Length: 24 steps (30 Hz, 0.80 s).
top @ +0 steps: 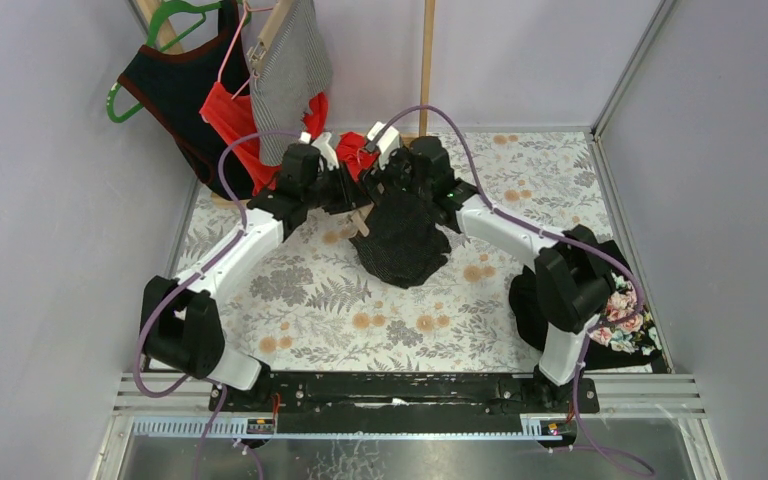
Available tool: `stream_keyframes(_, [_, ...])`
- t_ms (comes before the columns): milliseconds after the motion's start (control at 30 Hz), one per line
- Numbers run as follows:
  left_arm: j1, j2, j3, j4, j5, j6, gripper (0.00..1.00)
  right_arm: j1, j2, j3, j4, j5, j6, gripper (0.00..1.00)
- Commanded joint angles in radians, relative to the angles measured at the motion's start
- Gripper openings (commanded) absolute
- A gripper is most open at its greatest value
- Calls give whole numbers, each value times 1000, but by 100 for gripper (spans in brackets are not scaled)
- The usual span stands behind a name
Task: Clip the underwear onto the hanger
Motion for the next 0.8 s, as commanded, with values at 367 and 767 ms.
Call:
stream_keyframes(367, [-19,210,681,-349,-212,72,0,-22,-330,289,-246,482,71,93])
stream_keyframes(767, [-27,383,1167,-477,-433,126,0,-97,-445,220,-323,577,88,94])
